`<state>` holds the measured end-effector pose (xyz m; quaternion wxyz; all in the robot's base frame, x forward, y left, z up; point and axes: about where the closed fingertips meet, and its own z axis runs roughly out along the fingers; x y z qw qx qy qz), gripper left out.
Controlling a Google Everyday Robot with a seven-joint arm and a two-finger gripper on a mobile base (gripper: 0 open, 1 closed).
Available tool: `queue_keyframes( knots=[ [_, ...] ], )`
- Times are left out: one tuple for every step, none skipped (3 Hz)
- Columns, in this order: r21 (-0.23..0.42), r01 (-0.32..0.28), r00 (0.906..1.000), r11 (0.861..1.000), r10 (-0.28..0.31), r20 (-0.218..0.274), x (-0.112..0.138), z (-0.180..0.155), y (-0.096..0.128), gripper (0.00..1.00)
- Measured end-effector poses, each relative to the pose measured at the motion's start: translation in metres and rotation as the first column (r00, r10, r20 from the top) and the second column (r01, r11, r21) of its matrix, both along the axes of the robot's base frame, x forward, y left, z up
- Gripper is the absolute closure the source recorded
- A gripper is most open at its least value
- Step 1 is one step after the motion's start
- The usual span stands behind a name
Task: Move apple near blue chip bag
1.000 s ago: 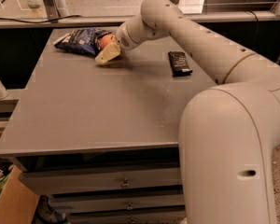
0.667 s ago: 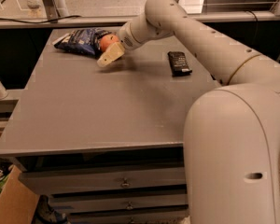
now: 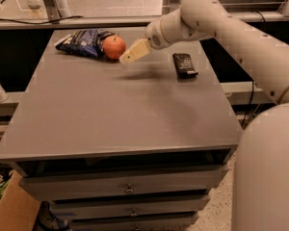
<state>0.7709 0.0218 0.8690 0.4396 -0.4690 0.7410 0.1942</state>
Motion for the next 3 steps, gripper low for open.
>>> queue_keyframes(
  knots=[
    [0.05, 0.059, 0.9973, 0.997, -0.061, 0.039, -0.015, 0.024, -0.044, 0.0],
    [0.145, 0.126, 0.9852, 0.981, -0.141, 0.098, -0.035, 0.052, -0.09, 0.0],
    [0.155, 0.152, 0.9808, 0.976, -0.169, 0.098, -0.038, 0.053, -0.109, 0.0]
  ],
)
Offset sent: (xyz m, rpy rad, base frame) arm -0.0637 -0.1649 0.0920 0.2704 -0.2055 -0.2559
